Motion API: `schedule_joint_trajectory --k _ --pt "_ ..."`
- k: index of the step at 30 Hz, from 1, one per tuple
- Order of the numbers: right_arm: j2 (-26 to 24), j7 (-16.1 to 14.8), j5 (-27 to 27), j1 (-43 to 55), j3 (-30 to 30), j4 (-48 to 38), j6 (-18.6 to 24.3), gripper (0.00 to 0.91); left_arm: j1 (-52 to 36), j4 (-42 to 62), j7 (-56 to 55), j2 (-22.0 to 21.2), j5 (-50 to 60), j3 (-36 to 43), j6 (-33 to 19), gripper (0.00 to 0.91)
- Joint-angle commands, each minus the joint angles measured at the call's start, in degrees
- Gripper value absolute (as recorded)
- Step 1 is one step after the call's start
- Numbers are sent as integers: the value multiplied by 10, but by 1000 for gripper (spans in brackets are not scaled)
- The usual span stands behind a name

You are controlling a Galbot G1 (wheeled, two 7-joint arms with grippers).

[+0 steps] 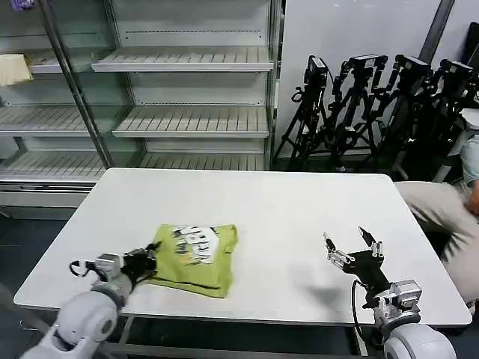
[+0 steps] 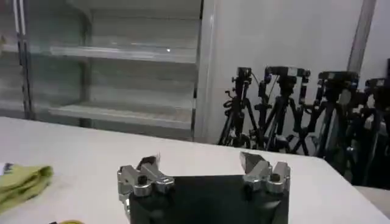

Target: Fold and organize the clothes.

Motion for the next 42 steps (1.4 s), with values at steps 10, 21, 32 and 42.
schedule_joint_trajectory --k 10,21,32,42 --pt "0 1 5 12 5 17 6 907 101 1 111 191 147 -291 -45 10" --pt "1 4 -4 -16 17 35 0 907 122 -254 111 -56 458 190 -84 10" --pt "0 12 -19 -11 25 55 -19 907 21 -146 126 -159 544 305 -103 10" --pt "-29 6 -6 40 62 61 -27 907 -143 -6 125 -174 484 301 -115 10"
